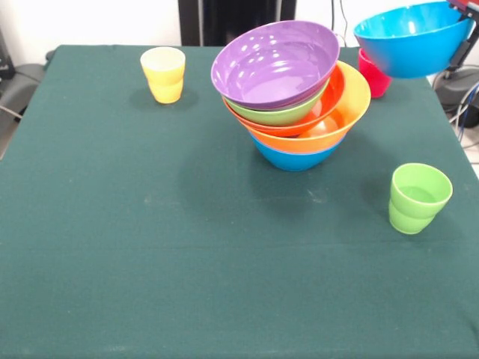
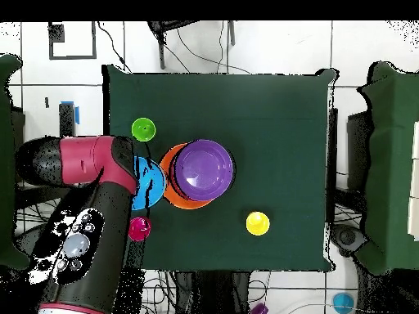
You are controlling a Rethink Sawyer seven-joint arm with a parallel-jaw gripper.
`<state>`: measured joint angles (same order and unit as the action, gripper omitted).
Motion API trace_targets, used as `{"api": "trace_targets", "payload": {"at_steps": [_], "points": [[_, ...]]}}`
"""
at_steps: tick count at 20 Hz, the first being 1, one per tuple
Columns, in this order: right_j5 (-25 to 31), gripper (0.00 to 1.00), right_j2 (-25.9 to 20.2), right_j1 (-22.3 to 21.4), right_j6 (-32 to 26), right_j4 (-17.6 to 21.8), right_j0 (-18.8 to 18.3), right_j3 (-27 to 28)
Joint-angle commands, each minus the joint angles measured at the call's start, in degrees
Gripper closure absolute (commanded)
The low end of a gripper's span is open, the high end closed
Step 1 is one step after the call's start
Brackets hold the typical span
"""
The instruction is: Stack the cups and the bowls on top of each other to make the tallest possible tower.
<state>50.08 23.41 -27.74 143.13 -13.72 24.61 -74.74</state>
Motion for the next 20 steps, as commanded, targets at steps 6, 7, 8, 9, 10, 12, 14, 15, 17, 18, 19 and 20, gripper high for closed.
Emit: {"api": "trace_targets", "payload": {"at_steps": [6, 7, 8, 9, 10, 12, 14, 15, 17, 18, 19, 20], "points": [[11.01, 1.0, -5.32, -2.82, -0.35, 2.72, -0.34, 4.74], [11.28, 1.0, -5.35, -3.13, -0.4, 2.7, -0.37, 4.83], [11.11, 1.0, -5.39, -3.39, -0.51, 2.71, -0.4, 4.69], [11.34, 1.0, -5.53, -3.55, -0.79, 2.69, -0.65, 4.82], [11.74, 1.0, -5.62, -3.74, -1.07, 2.71, -0.88, 5.1], [12.87, 1.0, -5.79, -4.08, -2.03, 2.87, -1.61, 5.87], [13.76, 1.0, -6.02, -4.37, -3.06, 3.07, -2.39, 6.41], [14.23, 1.0, -6.1, -4.53, -3.57, 3.21, -2.77, 6.75], [15.03, 1.0, -6.39, -4.71, -4.65, 3.42, -3.58, 7.4], [15.34, 1.0, -6.54, -4.8, -5.17, 3.52, -3.98, 7.67], [15.57, 1.0, -6.74, -4.83, -5.67, 3.61, -4.39, 7.97], [15.74, 1.0, -6.93, -4.8, -6.12, 3.76, -4.76, 8.25]]}}
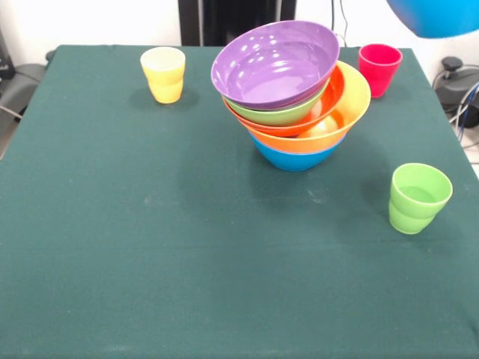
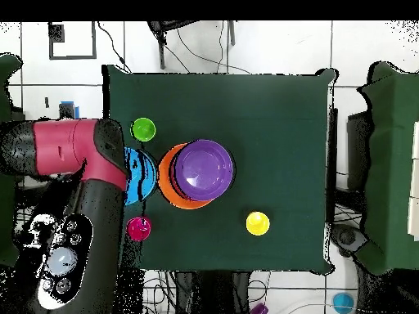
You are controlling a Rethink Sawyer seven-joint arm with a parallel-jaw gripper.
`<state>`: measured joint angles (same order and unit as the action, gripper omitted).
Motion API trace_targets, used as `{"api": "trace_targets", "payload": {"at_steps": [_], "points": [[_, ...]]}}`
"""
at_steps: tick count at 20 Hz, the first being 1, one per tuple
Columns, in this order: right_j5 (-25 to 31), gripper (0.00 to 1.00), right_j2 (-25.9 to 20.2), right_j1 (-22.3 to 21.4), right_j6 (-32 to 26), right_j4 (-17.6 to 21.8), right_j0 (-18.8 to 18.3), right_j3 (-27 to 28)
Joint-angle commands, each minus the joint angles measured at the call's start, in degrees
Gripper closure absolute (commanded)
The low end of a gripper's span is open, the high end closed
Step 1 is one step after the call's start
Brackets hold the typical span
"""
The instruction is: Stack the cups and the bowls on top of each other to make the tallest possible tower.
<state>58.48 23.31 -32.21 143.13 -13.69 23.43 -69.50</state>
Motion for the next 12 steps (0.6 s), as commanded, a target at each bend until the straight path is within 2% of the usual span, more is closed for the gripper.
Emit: {"api": "trace_targets", "payload": {"at_steps": [1, 12], "points": [[7.58, 1.0, -7.07, -0.27, -6.67, 3.86, -4.04, 3.38], [8.41, 1.0, -10.47, 1.92, -13.38, 6.51, -9.93, 8.47]]}}
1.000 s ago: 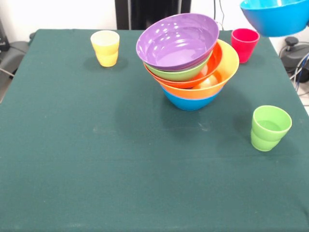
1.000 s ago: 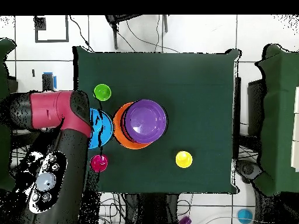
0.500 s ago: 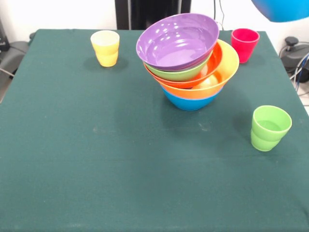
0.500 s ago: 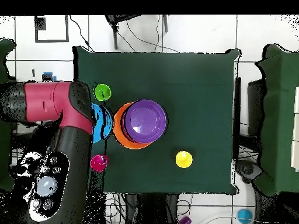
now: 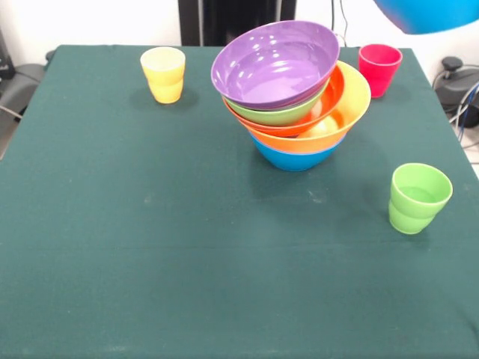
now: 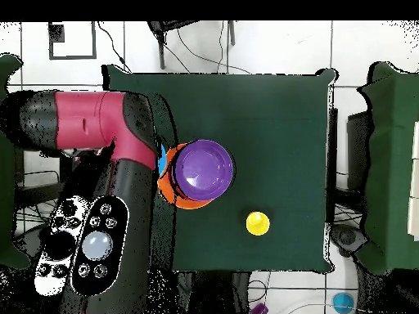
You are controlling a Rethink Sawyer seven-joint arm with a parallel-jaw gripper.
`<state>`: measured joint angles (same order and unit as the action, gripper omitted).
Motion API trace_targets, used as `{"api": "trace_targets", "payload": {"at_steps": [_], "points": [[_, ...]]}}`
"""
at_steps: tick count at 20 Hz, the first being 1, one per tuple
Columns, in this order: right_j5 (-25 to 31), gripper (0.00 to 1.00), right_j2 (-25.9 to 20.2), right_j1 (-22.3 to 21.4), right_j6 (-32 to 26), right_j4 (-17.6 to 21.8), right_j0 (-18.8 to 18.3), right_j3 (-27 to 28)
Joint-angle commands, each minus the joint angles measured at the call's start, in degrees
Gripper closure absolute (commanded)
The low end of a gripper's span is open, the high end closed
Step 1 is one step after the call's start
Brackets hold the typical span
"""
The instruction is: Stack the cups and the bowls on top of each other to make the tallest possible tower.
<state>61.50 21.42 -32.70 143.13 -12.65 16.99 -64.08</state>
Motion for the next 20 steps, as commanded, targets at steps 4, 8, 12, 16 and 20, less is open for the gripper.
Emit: {"api": "trace_targets", "payload": {"at_steps": [4, 8, 12, 16, 20], "points": [[6.08, 1.0, -9.89, 1.81, -13.79, 6.65, -4.54, 3.34], [5.32, 1.0, -11.19, 1.08, -14.85, 7.66, -5.83, 2.3], [4.98, 1.0, -12.47, 0.49, -15.8, 8.69, -7.16, 1.6], [4.67, 1.0, -13.77, 0.25, -16.83, 9.76, -8.88, 1.34], [4.01, 1.0, -15.29, 0.11, -18.01, 10.8, -10.51, 1.07]]}}
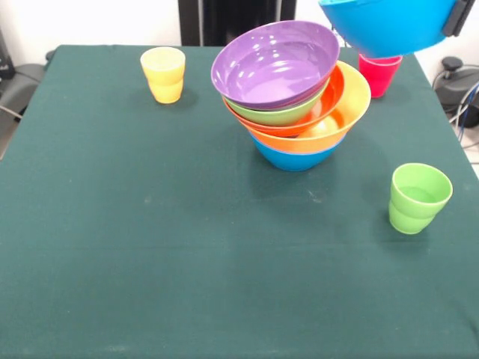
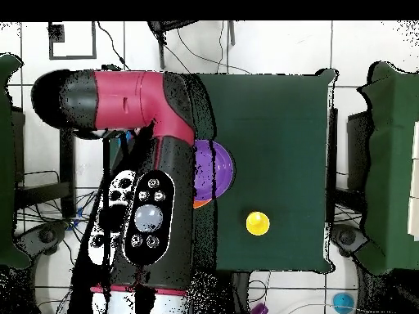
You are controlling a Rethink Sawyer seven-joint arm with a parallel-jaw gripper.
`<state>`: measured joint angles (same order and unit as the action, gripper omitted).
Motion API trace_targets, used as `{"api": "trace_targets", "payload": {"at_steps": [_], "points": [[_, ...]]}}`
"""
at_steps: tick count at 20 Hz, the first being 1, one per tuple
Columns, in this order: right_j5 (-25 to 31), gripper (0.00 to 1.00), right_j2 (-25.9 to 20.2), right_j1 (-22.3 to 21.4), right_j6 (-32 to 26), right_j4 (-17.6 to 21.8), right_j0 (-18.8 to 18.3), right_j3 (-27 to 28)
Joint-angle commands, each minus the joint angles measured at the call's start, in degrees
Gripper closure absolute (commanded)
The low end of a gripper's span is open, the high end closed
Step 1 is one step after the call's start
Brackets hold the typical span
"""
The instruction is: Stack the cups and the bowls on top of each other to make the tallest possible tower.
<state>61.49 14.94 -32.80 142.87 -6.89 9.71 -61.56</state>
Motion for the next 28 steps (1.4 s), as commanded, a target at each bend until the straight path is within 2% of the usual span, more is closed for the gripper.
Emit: {"api": "trace_targets", "payload": {"at_steps": [1, 15, 22, 28], "points": [[3.68, 1.0, -9.14, -0.27, -18.21, 5.29, -3.63, -2.11], [3.8, 1.0, -12.67, -6.23, -23.55, 7.99, -9.36, -8.28], [5.4, 1.0, -13.64, -6.43, -24.9, 9.11, -10.74, -7.37], [0.83, 1.0, -14.3, -7.19, -25.81, 9.89, -11.74, -11.62]]}}
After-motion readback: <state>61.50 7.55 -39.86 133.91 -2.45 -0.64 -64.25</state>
